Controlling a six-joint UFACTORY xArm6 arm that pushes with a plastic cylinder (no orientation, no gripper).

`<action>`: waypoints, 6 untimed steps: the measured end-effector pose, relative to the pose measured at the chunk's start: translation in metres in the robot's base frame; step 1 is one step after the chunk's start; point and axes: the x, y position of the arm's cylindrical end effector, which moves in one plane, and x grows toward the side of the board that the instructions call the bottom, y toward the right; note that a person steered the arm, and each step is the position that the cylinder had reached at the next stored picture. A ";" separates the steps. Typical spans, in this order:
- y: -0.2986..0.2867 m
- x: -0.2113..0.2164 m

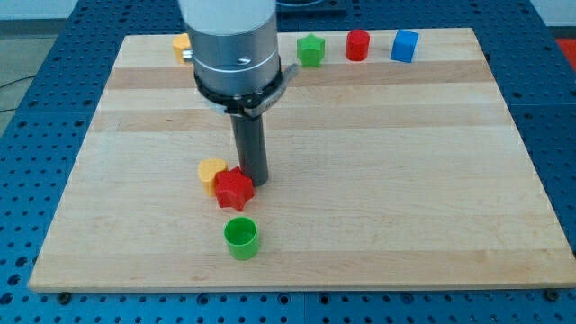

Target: Separate the red star and yellow heart

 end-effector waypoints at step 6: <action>-0.098 -0.012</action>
